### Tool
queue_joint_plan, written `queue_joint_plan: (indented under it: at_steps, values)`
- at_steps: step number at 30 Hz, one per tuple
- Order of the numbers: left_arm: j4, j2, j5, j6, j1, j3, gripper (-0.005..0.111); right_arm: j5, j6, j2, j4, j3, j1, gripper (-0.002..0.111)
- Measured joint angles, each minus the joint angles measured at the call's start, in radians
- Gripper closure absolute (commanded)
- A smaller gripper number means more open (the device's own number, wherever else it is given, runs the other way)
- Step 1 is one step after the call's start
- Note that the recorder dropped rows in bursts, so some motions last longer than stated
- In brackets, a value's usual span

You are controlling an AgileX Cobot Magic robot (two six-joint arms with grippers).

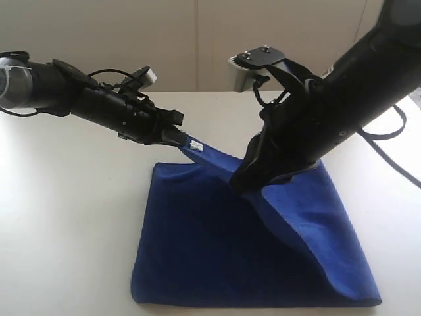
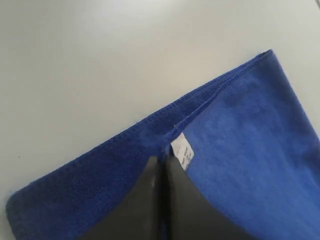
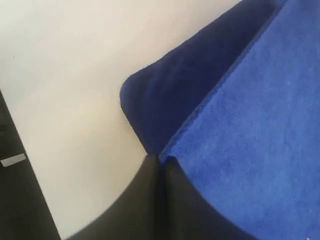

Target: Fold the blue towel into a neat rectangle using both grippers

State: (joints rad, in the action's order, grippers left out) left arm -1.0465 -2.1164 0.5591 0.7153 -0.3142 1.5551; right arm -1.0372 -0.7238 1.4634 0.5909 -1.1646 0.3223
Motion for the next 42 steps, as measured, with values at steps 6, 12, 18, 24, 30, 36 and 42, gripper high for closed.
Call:
queue_joint_plan:
  at_steps: [6, 12, 18, 24, 30, 36, 42]
  values:
    - [0.091, 0.0, -0.012, -0.004, 0.0, 0.0, 0.107, 0.037, 0.0, 0.055, 0.009, 0.0, 0.081, 0.108]
    - [0.152, 0.0, -0.032, -0.005, 0.0, 0.0, 0.107, 0.09, 0.0, 0.114, 0.025, 0.0, 0.142, 0.108]
    - [0.181, 0.0, -0.045, -0.005, 0.0, 0.0, 0.107, 0.139, 0.0, 0.159, 0.035, 0.0, 0.197, 0.108]
    - [0.236, 0.0, -0.056, -0.005, 0.0, 0.0, 0.107, 0.187, 0.0, 0.207, 0.037, 0.0, 0.245, 0.108]
    - [0.285, 0.0, -0.067, -0.005, 0.0, 0.0, 0.107, 0.236, -0.002, 0.261, 0.046, 0.0, 0.286, 0.108]
    - [0.38, 0.0, -0.073, -0.059, 0.0, 0.0, 0.107, 0.275, -0.023, 0.321, 0.079, 0.0, 0.316, 0.108]
    - [0.516, 0.0, -0.074, -0.142, 0.0, 0.0, 0.107, 0.318, -0.027, 0.372, 0.083, 0.0, 0.342, 0.108]
